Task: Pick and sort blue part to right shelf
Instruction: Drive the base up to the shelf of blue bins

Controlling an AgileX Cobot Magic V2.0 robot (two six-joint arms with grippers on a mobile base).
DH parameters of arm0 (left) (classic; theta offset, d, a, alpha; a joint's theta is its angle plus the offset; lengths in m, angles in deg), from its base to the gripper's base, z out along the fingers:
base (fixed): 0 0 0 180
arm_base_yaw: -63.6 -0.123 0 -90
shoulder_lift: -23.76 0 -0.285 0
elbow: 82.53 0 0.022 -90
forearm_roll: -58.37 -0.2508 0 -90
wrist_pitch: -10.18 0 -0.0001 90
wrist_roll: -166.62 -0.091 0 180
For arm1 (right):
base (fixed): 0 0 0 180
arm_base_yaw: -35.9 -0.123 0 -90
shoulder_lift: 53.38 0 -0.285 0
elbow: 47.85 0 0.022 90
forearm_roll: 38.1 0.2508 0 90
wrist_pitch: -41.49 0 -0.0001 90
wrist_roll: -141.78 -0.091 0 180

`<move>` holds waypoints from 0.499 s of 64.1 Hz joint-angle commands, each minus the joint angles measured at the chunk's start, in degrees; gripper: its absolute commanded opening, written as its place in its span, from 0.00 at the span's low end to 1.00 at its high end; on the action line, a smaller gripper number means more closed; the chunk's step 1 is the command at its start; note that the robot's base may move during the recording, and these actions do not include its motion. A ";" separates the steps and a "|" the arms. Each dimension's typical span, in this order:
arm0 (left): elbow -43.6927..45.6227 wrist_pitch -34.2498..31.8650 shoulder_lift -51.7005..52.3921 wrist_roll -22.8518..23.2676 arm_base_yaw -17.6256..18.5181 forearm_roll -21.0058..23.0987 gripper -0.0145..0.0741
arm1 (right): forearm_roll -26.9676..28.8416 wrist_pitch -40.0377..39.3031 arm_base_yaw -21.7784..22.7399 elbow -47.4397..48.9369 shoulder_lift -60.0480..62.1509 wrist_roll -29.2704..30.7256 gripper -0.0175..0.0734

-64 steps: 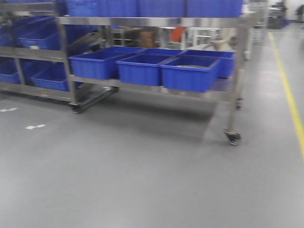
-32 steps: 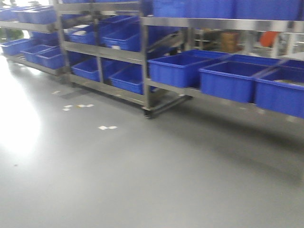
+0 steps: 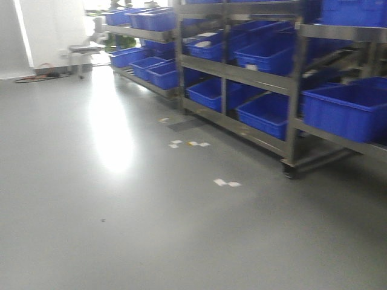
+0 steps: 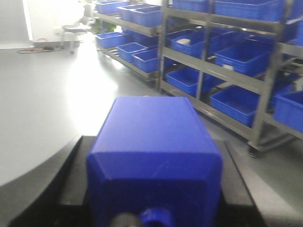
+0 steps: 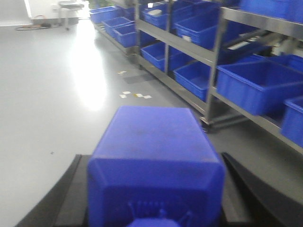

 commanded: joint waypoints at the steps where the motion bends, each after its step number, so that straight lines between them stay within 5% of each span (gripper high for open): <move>1: 1.69 -5.25 -0.82 0.56 0.05 0.24 0.60 | 0.00 -5.33 0.26 1.65 -0.55 0.38 0.64; 32: 1.69 -5.25 -0.82 0.56 0.05 0.24 0.60 | 0.00 -5.33 0.26 1.65 -0.55 0.38 0.64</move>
